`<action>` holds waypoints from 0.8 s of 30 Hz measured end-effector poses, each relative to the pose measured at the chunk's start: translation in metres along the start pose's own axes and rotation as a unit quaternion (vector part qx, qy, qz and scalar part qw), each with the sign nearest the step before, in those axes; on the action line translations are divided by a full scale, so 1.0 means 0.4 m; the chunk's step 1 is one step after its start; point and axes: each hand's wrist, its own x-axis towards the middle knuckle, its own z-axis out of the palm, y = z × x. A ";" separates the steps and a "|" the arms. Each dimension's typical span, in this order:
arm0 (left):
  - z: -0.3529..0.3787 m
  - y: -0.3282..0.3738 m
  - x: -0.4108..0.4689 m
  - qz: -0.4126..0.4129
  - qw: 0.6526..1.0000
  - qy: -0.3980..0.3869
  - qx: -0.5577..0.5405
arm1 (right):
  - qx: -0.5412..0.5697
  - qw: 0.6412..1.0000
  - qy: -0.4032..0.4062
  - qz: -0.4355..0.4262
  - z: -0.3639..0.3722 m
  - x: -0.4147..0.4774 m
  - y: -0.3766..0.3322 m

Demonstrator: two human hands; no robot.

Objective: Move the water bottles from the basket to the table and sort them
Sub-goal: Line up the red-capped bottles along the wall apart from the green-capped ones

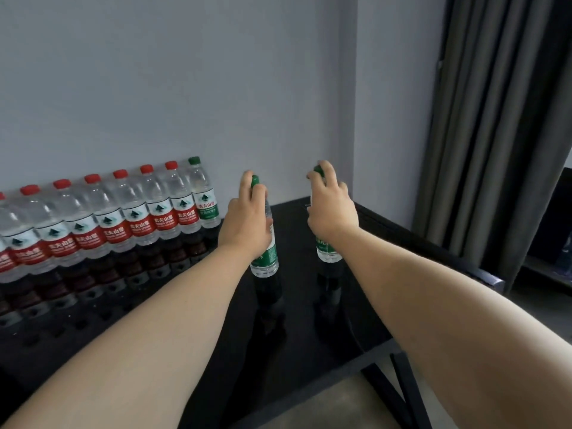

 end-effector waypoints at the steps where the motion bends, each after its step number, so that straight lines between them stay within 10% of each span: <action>1: -0.013 -0.015 -0.013 -0.005 1.000 0.000 0.008 | 0.008 1.000 -0.003 -0.013 0.007 -0.009 -0.030; 24: -0.182 -0.160 -0.112 -0.042 0.993 -0.077 0.077 | -0.056 0.985 -0.066 -0.149 0.033 -0.053 -0.221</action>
